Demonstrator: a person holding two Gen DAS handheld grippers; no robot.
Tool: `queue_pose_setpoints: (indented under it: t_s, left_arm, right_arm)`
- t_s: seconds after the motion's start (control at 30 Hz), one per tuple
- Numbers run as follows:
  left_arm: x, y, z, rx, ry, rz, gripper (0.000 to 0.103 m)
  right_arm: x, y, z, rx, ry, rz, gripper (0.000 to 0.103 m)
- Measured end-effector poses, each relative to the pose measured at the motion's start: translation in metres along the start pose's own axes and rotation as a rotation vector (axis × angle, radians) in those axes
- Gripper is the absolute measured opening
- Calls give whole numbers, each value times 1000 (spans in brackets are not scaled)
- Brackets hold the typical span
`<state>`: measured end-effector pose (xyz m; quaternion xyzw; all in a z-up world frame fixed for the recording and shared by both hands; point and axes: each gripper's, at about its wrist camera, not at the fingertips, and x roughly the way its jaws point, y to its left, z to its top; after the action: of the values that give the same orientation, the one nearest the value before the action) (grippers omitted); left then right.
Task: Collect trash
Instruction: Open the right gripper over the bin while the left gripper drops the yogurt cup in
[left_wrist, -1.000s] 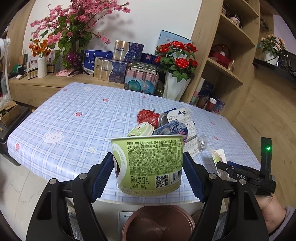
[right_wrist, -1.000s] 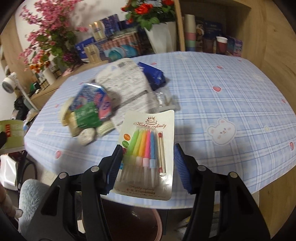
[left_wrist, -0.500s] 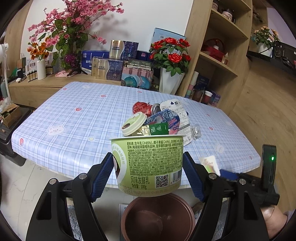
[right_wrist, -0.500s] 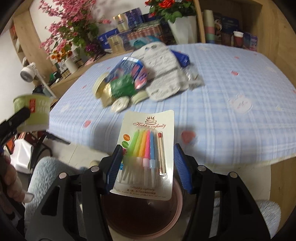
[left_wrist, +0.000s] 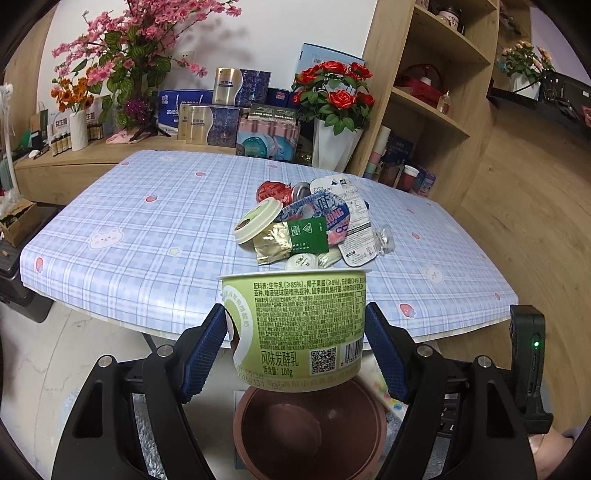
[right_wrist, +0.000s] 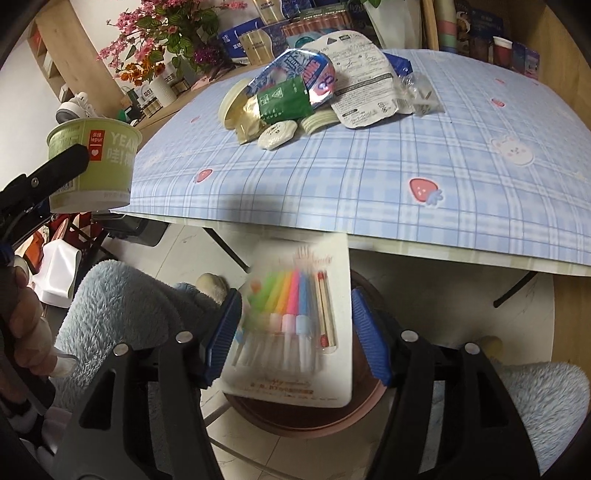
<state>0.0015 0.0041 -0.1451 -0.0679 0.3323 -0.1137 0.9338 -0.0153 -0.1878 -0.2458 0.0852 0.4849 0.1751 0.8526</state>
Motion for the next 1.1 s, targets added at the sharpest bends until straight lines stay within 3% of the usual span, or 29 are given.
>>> queue_pose_setpoints:
  t_s: [0.13,0.3,0.4,0.5,0.8,0.9,1.03,1.1]
  left_arm:
    - [4,1,-8,3,14,11,74]
    - [13,-3,-19,17,53,-3,74]
    - [19,-9,-27,40,79,-14,74]
    - [26,-15,-35,57,104,-25,74]
    - [46,-21,-51,70,186,-69,74]
    - [49,-23,-54,62,204,-112,81]
    - [47,-21,-54,66,180,-82,90]
    - [44,-18,-52,68,144,-29,94]
  right_arm:
    - [-4,0,2,1,-26,-20,74]
    - [-12,-4,5,-5,-79,-121,91]
    - [-16,-3,5,-44,-117,-245,92]
    - [-21,-9,5,-35,-150,-283,94]
    - [-28,-21,7,7,-199,-337,94]
    - [-28,-23,7,17,-201,-342,94]
    - [-25,-24,6,20,-196,-344,95]
    - [-23,-25,6,21,-189,-340,96]
